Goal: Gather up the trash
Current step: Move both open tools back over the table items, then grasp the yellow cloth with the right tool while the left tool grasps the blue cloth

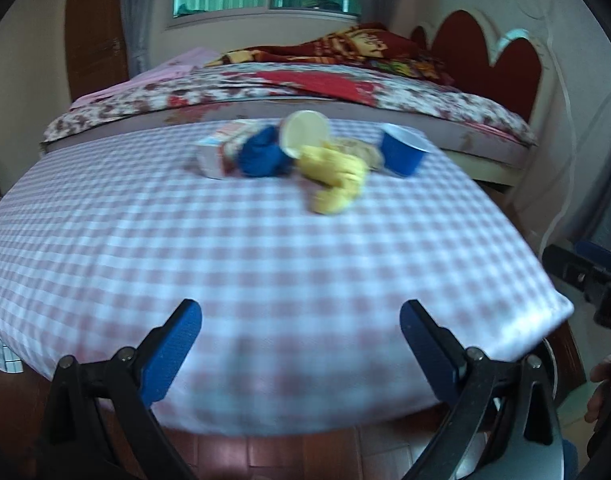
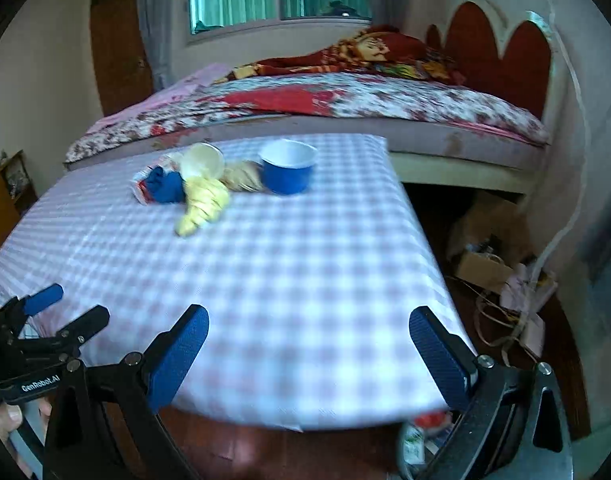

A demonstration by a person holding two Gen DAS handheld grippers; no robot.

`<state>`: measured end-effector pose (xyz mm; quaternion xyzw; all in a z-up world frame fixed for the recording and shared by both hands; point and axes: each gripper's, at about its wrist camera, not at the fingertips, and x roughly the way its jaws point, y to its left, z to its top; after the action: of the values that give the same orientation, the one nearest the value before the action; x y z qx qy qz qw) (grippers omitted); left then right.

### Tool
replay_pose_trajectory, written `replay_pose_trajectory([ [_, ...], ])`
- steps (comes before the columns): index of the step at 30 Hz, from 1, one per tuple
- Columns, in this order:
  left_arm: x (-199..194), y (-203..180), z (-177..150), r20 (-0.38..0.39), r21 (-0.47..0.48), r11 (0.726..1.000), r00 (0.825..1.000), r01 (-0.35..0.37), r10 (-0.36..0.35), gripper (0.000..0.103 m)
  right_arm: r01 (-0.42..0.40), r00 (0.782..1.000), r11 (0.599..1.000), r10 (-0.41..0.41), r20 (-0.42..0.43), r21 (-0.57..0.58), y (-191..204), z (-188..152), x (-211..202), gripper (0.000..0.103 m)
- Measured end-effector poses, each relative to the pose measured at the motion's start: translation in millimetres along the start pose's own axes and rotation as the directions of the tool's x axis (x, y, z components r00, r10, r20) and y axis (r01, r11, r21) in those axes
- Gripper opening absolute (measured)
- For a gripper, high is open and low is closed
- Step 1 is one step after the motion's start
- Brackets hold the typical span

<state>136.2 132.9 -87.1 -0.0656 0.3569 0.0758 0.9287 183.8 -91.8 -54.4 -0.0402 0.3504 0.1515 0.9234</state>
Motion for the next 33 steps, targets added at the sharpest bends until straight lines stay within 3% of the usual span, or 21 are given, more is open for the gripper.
replay_pose_trajectory([
  [4,17.9,30.2,15.6,-0.002,-0.023,0.999,0.999,-0.035,0.035,0.100,-0.029,0.999,0.999,0.030,0.034,-0.029,27.6,24.0,29.3,0.102],
  [8,41.7,51.8,33.8,-0.017,-0.044,0.999,0.999,-0.029,0.028,0.097,-0.065,0.998,0.994,0.063,-0.028,-0.084,56.5,47.3,69.3,0.102],
  [12,68.9,57.7,54.2,-0.026,-0.027,0.999,0.999,0.025,-0.026,0.077,-0.102,0.994,0.989,0.097,-0.049,-0.105,77.4,64.6,105.5,0.102],
  [16,91.5,57.6,72.6,-0.019,-0.013,0.999,0.999,0.029,-0.029,0.073,-0.143,0.988,0.982,0.135,-0.074,-0.120,92.6,81.3,139.4,0.083],
  [23,117.6,51.0,92.0,-0.013,-0.001,0.998,0.998,0.067,-0.067,0.073,-0.188,0.975,0.972,0.168,-0.145,-0.138,102.1,93.3,189.4,0.079],
  [25,121.5,46.5,95.5,-0.009,0.007,0.998,0.998,0.067,-0.067,0.073,-0.258,0.956,0.958,0.233,-0.178,-0.129,100.5,92.3,199.3,0.043],
  [33,147.4,41.4,114.8,-0.018,0.006,0.998,0.998,0.065,-0.065,0.073,-0.256,0.959,0.959,0.237,-0.158,-0.120,81.3,92.0,195.4,0.043],
])
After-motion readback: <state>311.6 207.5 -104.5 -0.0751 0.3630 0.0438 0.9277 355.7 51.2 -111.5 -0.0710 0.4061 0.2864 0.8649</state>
